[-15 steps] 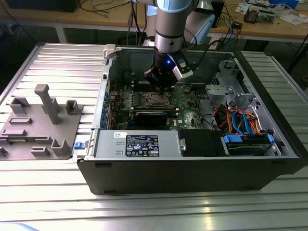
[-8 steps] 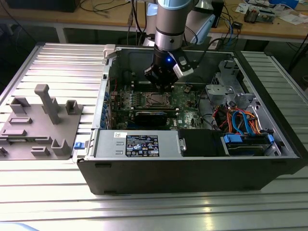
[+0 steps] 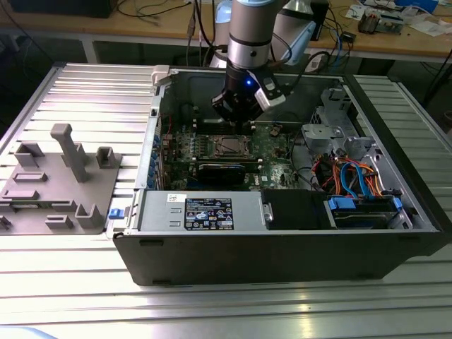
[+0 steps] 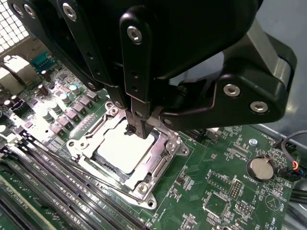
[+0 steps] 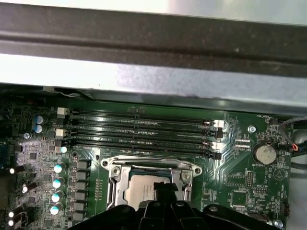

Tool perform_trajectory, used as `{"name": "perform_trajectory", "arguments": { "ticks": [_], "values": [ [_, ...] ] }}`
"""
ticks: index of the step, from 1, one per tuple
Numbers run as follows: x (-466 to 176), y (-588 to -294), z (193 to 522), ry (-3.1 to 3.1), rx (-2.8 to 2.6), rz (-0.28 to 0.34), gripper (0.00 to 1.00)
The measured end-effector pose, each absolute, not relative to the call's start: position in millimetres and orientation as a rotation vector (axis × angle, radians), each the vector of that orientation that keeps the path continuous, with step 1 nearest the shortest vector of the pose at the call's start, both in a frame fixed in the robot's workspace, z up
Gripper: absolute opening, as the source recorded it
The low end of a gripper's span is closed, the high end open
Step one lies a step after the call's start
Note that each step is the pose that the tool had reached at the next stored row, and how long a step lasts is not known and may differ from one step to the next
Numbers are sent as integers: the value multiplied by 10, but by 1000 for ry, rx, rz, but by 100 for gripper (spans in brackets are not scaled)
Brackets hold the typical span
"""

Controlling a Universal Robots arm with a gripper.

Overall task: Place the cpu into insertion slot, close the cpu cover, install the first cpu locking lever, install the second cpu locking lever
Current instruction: 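Install the first cpu locking lever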

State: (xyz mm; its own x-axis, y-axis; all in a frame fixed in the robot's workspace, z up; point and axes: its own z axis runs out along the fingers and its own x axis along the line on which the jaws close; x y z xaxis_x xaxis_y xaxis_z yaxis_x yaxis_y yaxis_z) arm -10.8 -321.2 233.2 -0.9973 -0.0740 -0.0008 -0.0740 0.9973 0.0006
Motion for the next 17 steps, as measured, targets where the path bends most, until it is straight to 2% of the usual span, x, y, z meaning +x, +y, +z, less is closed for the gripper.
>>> {"name": "perform_trajectory", "arguments": {
  "ticks": [4, 17],
  "values": [
    [-108, -3217, 2334, 3140, -117, -57, 11],
    [-108, -3295, 2421, 3140, -116, -53, 11]
  ]
}}
